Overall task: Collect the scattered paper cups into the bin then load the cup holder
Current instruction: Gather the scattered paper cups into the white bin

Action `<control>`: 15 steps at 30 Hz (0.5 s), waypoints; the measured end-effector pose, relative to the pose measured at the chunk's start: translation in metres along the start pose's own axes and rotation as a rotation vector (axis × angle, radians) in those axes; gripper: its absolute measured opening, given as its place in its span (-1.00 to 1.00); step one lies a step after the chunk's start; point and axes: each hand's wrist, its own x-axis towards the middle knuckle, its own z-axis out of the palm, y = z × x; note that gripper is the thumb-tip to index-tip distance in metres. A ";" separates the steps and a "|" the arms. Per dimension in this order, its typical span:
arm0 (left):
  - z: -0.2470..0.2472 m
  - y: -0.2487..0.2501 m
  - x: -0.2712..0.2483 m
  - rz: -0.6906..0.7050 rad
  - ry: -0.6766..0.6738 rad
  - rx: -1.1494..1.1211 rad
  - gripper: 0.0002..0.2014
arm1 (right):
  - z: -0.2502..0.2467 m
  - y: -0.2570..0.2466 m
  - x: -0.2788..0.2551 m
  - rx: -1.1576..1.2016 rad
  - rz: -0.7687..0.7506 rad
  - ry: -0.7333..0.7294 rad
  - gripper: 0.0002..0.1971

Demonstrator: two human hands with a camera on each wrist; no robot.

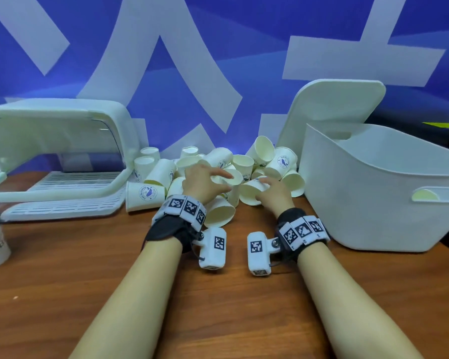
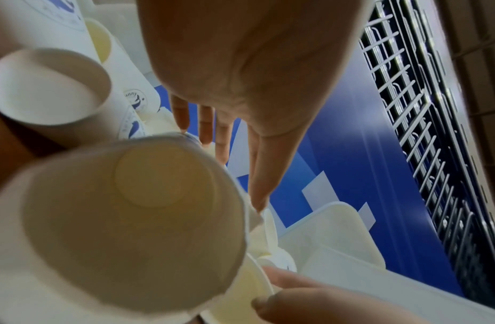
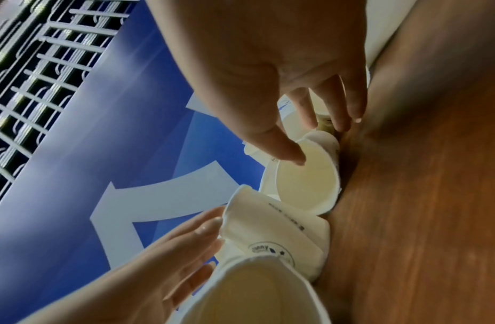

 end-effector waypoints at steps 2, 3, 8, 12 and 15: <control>0.005 -0.002 0.001 -0.004 -0.011 0.124 -0.86 | 0.000 0.006 0.005 0.041 0.028 0.016 -0.45; 0.006 -0.002 0.000 -0.003 -0.006 0.153 -0.88 | 0.000 0.008 0.007 0.063 0.035 0.024 -0.45; 0.003 -0.005 0.000 -0.004 0.039 0.063 -0.90 | -0.002 0.011 0.008 0.126 0.031 0.085 -0.55; -0.001 0.000 0.001 0.011 0.063 -0.151 -0.93 | -0.008 0.008 0.007 0.247 0.062 0.152 -0.54; -0.005 0.009 -0.002 -0.064 0.115 -0.381 -0.87 | -0.015 0.002 0.003 0.402 0.048 0.150 -0.49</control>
